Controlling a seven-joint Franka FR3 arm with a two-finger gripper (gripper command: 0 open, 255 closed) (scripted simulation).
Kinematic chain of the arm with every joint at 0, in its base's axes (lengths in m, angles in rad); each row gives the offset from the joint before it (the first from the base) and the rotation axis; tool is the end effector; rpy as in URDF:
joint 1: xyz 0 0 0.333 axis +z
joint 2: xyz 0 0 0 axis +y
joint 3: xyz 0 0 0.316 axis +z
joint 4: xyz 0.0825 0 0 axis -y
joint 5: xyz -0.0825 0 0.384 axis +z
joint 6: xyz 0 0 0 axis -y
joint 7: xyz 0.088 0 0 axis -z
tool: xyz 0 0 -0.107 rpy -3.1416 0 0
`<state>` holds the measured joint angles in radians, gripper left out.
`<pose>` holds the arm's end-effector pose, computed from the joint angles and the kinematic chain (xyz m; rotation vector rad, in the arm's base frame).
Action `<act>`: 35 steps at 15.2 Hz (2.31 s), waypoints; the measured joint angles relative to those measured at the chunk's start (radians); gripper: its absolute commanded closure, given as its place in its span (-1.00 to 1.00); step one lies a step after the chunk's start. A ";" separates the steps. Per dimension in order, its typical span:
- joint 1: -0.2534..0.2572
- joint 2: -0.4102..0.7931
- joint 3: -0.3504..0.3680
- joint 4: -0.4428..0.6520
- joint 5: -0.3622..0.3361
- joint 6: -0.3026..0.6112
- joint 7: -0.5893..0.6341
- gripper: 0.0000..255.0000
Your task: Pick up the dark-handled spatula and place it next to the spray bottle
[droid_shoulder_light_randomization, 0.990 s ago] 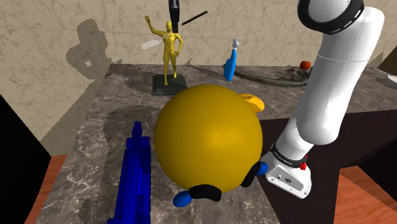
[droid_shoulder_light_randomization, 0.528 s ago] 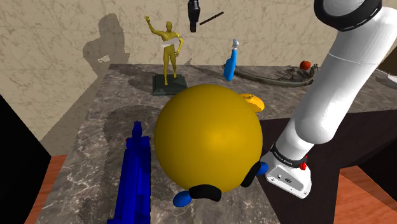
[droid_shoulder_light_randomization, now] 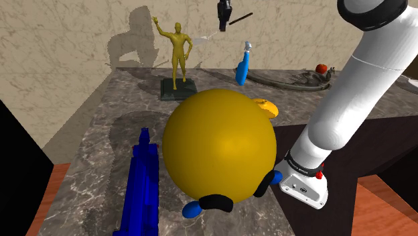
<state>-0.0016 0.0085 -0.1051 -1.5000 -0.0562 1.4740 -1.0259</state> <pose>0.5438 -0.0645 0.6448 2.7909 1.3736 -0.0927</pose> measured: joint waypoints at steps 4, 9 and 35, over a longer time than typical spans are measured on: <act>-0.014 -0.016 -0.014 -0.052 -0.003 0.038 -0.026 1.00; -0.015 -0.034 -0.015 -0.141 -0.005 0.108 -0.025 1.00; -0.018 -0.035 -0.019 -0.491 -0.009 0.457 -0.010 1.00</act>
<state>-0.0200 -0.0268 -0.1239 -1.9913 -0.0656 1.9314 -1.0358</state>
